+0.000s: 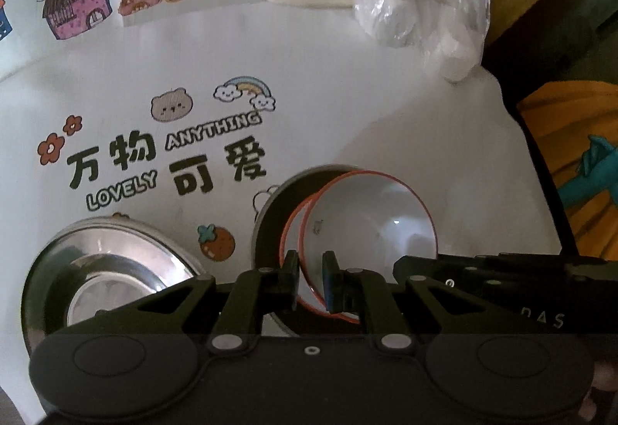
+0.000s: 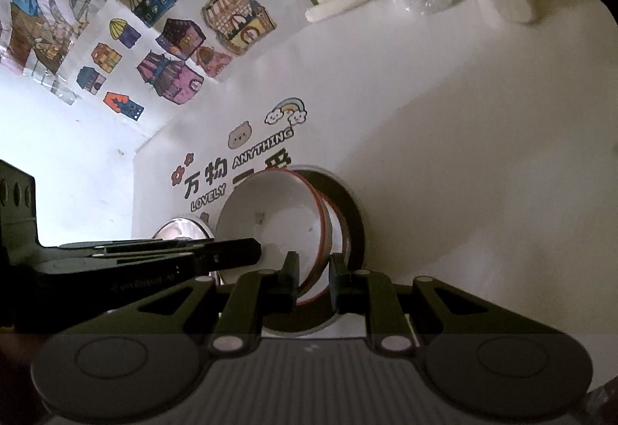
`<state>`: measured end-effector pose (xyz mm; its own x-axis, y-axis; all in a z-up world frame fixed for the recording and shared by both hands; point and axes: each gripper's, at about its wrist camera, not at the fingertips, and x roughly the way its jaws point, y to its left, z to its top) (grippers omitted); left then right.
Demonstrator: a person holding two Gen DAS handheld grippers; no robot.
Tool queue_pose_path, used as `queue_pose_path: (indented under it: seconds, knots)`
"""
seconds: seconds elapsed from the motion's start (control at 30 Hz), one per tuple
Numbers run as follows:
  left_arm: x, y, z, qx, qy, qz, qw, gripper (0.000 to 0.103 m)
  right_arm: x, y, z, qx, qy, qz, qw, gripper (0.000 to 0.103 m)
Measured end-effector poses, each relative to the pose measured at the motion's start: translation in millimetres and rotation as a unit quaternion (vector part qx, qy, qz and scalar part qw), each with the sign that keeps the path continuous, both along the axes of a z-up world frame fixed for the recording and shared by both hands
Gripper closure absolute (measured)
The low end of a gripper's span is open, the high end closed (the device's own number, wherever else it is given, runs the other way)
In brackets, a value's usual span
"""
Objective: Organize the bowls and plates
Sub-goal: 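Lower the second white bowl into the white bowl inside the steel bowl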
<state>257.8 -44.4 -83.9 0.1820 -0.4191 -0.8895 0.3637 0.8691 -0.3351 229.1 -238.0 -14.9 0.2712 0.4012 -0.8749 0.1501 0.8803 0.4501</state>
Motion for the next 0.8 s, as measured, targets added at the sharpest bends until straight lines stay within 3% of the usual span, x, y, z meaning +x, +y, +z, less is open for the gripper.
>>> queue_pose_path:
  seconds: [0.8]
  knots:
    - [3.8,-9.5,-1.4,0.026,-0.009,-0.031,0.9991,0.085,-2.1,8.5,-5.1,-0.017,0.025,-0.015,0.999,0.083]
